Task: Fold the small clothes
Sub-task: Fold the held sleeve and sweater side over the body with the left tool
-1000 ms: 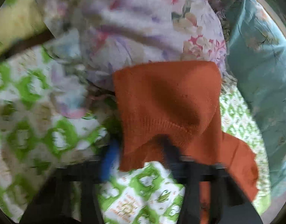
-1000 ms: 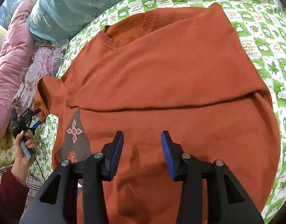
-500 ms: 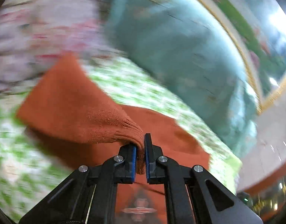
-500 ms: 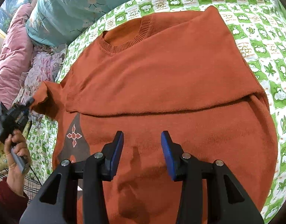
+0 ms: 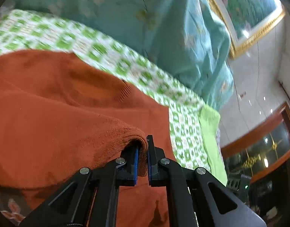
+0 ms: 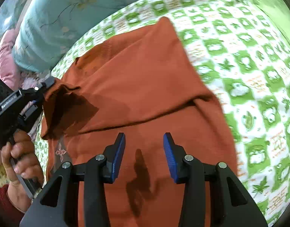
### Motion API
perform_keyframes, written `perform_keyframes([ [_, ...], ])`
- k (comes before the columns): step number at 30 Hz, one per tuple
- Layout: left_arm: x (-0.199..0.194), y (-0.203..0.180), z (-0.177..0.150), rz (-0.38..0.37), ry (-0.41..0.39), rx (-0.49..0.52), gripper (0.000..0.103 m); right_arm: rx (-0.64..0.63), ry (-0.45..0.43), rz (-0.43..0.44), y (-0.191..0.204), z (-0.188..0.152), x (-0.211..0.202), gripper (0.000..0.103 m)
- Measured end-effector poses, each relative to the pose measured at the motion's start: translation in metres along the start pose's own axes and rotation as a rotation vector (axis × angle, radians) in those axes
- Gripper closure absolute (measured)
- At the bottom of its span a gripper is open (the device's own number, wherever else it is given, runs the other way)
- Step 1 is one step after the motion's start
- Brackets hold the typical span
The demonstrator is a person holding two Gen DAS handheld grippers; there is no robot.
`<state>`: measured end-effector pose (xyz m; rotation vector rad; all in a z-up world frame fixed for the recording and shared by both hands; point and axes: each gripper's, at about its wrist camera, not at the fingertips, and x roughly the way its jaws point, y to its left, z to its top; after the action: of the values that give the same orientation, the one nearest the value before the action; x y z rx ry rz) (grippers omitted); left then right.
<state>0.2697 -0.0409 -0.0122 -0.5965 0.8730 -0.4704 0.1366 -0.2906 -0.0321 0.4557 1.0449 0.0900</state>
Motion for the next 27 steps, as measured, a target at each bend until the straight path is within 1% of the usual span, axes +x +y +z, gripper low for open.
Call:
perform_keyframes([
  [2, 0.022, -0.007, -0.008, 0.008, 0.04, 0.022, 0.098, 0.019, -0.002, -0.006, -0.008, 0.001, 0.0, 0.06],
  [6, 0.052, 0.0, -0.022, 0.046, 0.126, 0.022, 0.096, 0.045, -0.006, -0.01, -0.016, 0.004, 0.0, 0.06],
  [7, 0.054, 0.005, -0.024, 0.055, 0.15, 0.012, 0.091, 0.048, -0.008, -0.009, -0.017, 0.005, 0.0, 0.06],
  [8, 0.059, 0.009, -0.027, 0.059, 0.176, -0.002, 0.082, 0.049, -0.009, -0.007, -0.017, 0.007, 0.0, 0.06],
  [9, 0.061, 0.014, -0.031, 0.064, 0.202, -0.018, 0.077, 0.05, -0.01, -0.003, -0.016, 0.008, 0.0, 0.06],
  [10, 0.062, 0.018, -0.034, 0.072, 0.219, -0.029, 0.067, 0.05, -0.01, -0.001, -0.014, 0.01, 0.001, 0.06],
  [11, 0.059, 0.023, -0.037, 0.082, 0.225, -0.036, 0.064, 0.048, -0.009, -0.003, -0.013, 0.011, 0.002, 0.06],
  [13, 0.049, 0.029, -0.042, 0.094, 0.224, -0.037, 0.062, 0.043, -0.006, 0.0, -0.008, 0.014, 0.006, 0.06],
  [16, 0.022, 0.037, -0.05, 0.114, 0.214, -0.032, 0.058, 0.037, 0.003, 0.031, 0.005, 0.019, 0.013, 0.06],
  [19, -0.015, 0.052, -0.061, 0.174, 0.194, -0.021, 0.057, 0.035, 0.013, 0.08, 0.019, 0.026, 0.023, 0.06],
  [22, -0.058, 0.075, -0.07, 0.288, 0.153, -0.034, 0.057, 0.067, 0.039, 0.159, 0.032, 0.033, 0.037, 0.06],
  [23, -0.073, 0.085, -0.073, 0.338, 0.135, -0.042, 0.057, 0.09, 0.055, 0.196, 0.036, 0.036, 0.045, 0.058],
  [24, -0.089, 0.098, -0.075, 0.396, 0.115, -0.053, 0.057, 0.103, 0.067, 0.213, 0.038, 0.037, 0.049, 0.056],
  [25, -0.101, 0.108, -0.076, 0.445, 0.097, -0.062, 0.057, 0.12, 0.083, 0.233, 0.041, 0.039, 0.055, 0.051],
  [26, -0.116, 0.122, -0.077, 0.506, 0.075, -0.079, 0.057, 0.142, 0.103, 0.257, 0.044, 0.041, 0.064, 0.049],
  [27, -0.125, 0.133, -0.077, 0.543, 0.065, -0.096, 0.057, 0.156, 0.114, 0.273, 0.047, 0.042, 0.07, 0.049],
])
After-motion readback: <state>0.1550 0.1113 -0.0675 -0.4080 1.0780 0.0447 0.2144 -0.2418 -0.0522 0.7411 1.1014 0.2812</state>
